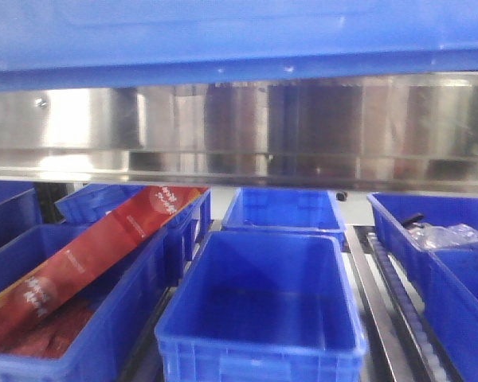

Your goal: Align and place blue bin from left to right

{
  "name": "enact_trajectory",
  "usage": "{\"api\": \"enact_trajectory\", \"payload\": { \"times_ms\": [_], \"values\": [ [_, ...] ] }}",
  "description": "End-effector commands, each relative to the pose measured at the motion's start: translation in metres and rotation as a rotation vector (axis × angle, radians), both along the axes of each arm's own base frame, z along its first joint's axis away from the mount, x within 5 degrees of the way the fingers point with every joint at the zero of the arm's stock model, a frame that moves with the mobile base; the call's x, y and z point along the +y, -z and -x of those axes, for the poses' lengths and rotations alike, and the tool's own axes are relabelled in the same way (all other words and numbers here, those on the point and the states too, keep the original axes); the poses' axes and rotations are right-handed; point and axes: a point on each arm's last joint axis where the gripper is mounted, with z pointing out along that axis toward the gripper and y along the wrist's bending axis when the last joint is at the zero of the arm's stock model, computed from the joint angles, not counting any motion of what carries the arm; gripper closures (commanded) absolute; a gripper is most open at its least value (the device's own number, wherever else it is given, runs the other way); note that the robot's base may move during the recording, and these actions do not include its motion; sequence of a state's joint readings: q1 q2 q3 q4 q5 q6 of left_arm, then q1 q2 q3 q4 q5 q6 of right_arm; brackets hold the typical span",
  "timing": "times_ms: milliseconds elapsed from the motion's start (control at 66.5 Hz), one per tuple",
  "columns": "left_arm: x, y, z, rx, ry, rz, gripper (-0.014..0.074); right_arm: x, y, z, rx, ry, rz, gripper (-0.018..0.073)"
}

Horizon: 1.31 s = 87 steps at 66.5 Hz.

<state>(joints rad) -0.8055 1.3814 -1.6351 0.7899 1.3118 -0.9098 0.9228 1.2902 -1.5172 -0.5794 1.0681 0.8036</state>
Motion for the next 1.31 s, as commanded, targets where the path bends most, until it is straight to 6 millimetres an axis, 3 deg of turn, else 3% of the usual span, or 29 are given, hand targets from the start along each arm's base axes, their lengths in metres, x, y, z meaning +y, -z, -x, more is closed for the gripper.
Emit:
{"api": "enact_trajectory", "payload": {
  "times_ms": [0,1292],
  "values": [
    [-0.0089,-0.0096,-0.0004,-0.085,0.080,0.054,0.0707,0.0196,-0.0259,0.0037,-0.193,-0.177,-0.198,0.0637],
    [-0.0087,-0.0099,-0.0003,-0.086,0.080,0.053,0.0707,0.0196,-0.0259,0.0037,-0.193,-0.177,-0.198,0.0637]
  ]
}}
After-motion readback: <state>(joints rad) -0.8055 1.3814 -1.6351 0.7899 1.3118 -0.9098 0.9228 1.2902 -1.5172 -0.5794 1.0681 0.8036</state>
